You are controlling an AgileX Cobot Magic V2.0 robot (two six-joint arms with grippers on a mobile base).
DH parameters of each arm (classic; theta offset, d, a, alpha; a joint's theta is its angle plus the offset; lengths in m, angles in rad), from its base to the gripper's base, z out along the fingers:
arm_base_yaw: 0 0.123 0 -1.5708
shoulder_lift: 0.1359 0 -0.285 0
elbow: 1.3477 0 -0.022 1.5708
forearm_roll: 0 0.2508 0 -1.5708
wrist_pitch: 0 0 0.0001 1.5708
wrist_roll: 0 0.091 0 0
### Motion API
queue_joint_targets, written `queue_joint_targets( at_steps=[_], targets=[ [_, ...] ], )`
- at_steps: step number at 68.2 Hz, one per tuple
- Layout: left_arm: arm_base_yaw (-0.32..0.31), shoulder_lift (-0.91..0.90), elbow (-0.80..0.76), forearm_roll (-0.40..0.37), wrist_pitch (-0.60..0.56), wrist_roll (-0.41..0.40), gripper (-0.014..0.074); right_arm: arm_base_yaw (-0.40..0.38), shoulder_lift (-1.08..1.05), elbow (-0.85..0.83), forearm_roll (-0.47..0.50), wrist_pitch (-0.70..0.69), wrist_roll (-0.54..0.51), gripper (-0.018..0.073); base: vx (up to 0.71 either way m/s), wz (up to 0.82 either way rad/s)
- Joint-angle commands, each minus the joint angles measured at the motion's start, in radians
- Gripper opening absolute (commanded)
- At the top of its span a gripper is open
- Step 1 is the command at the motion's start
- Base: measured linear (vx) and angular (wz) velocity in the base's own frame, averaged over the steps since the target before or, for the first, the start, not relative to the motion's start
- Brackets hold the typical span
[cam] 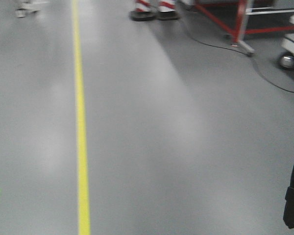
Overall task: Move and align brake pads A on conveyor
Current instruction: 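Drive along the yellow floor line holding both brake pads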
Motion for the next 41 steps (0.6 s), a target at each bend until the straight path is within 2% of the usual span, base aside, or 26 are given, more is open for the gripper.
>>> queue_joint_targets(
  at_steps=[1, 20, 41],
  targets=[
    [-0.004, 0.008, -0.029, 0.0, -0.092, -0.005, -0.0006, -0.004, 0.005, -0.031, -0.021, -0.088, -0.008, -0.0004, -0.02, 0.91],
    [-0.004, 0.008, -0.029, 0.0, -0.092, -0.005, -0.0006, -0.001, 0.005, -0.031, -0.022, -0.083, -0.008, -0.0004, 0.02, 0.75],
    [-0.004, 0.008, -0.029, 0.0, -0.092, -0.005, -0.0006, -0.001, 0.005, -0.031, -0.022, -0.08, -0.008, -0.0004, 0.13, 0.29]
  ],
)
